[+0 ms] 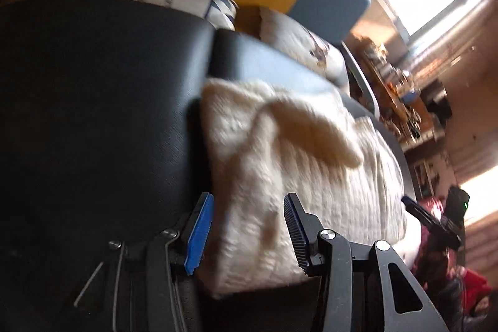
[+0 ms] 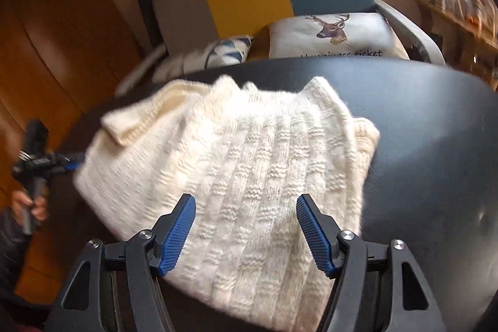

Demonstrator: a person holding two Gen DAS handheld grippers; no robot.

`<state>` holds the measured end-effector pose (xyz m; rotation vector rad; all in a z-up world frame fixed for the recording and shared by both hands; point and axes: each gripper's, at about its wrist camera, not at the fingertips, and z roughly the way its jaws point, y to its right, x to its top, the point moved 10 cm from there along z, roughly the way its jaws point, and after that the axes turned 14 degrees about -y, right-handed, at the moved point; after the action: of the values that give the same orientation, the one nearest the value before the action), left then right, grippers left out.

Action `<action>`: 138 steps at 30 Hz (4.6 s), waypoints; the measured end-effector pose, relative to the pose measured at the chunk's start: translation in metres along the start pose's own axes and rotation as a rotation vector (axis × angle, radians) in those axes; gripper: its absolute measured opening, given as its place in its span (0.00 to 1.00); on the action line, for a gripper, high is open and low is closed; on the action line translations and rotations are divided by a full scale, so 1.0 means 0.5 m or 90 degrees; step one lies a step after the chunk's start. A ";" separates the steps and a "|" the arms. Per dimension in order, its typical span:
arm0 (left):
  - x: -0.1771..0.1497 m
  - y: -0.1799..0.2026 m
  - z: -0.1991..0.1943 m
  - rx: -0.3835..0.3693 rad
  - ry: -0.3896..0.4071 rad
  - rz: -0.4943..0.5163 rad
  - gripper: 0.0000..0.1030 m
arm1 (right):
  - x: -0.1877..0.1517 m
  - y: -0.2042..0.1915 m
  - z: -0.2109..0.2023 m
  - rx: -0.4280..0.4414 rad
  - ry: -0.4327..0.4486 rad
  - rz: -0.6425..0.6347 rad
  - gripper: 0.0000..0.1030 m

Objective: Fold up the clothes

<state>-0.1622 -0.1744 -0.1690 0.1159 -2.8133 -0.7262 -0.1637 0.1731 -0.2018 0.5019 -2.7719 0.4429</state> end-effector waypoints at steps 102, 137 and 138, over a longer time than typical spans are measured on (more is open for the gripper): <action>-0.240 -0.025 0.009 -0.130 -0.060 -0.128 0.06 | -0.101 -0.033 0.029 -0.102 -0.015 -0.052 1.00; 0.019 0.309 0.216 0.131 -0.126 0.278 0.57 | 0.078 0.014 -0.008 -0.105 -0.054 -0.065 0.96; 0.021 0.307 0.232 0.146 -0.128 0.277 0.52 | 0.074 0.020 0.010 -0.111 -0.070 -0.067 0.96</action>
<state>-0.2036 0.0125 -0.1910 -0.5432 -2.9418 -0.3296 -0.2020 0.1697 -0.1964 0.6427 -2.8375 0.1528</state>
